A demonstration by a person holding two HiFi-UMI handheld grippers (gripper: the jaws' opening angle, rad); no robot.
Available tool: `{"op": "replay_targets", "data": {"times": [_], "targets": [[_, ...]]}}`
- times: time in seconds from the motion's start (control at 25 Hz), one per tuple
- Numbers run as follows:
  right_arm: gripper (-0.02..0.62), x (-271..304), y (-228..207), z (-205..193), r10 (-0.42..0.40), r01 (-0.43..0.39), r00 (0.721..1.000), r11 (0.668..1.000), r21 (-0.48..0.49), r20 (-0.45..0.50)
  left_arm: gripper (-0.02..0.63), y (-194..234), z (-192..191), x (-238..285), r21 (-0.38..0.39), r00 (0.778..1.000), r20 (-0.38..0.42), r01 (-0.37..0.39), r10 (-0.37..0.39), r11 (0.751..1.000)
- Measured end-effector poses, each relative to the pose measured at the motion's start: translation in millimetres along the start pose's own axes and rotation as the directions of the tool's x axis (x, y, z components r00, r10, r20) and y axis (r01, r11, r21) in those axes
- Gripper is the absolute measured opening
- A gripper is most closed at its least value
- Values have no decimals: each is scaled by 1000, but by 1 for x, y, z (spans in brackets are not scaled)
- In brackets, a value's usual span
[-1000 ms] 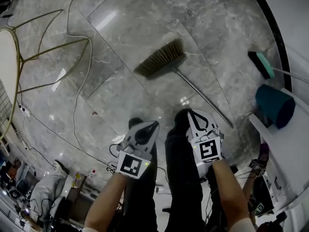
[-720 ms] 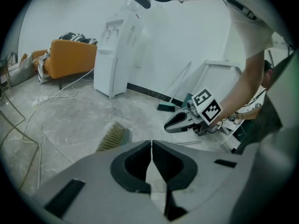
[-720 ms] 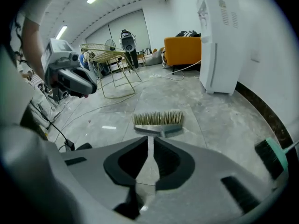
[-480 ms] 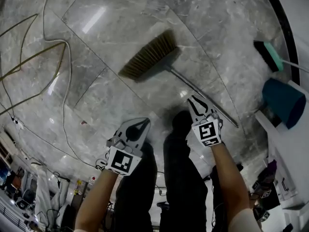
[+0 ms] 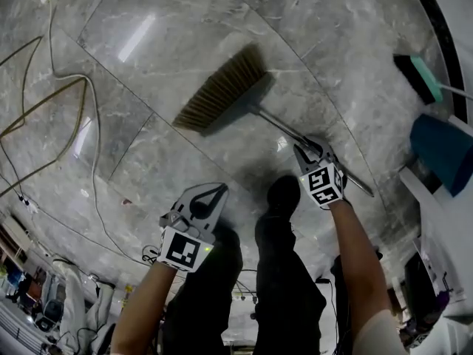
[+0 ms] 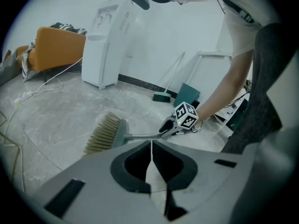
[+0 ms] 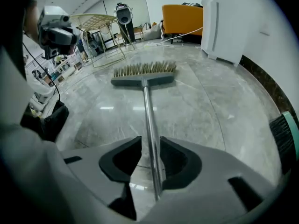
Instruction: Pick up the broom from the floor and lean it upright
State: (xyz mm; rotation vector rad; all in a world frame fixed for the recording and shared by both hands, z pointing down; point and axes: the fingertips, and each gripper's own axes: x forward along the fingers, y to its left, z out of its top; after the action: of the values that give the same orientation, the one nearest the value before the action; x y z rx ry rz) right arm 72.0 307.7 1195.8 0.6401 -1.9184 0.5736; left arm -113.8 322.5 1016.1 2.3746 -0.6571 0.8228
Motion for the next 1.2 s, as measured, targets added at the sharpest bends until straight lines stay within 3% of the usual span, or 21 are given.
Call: {"op": "replay_targets", "data": {"times": [0.24,0.56,0.92,1.2], "targets": [[120,18,-3,-26,4,-8,998,998,-66,-67,11,8,-3,6,12,1000,20,-7,7,1000],[86,20,2,-19,38,-44,997,995,-93,-62,11,-1,-14,2,-46,1000,14,-14,15,999],[81,-7,25,72,112,-112,994,994,-9,16,11,-11,4,-24,-120,998,40,-47,52,992],[81,-35,48,126,158,-158,987,983,94,4,11,-31,20,-53,-203,995,62,-61,75,977]]}}
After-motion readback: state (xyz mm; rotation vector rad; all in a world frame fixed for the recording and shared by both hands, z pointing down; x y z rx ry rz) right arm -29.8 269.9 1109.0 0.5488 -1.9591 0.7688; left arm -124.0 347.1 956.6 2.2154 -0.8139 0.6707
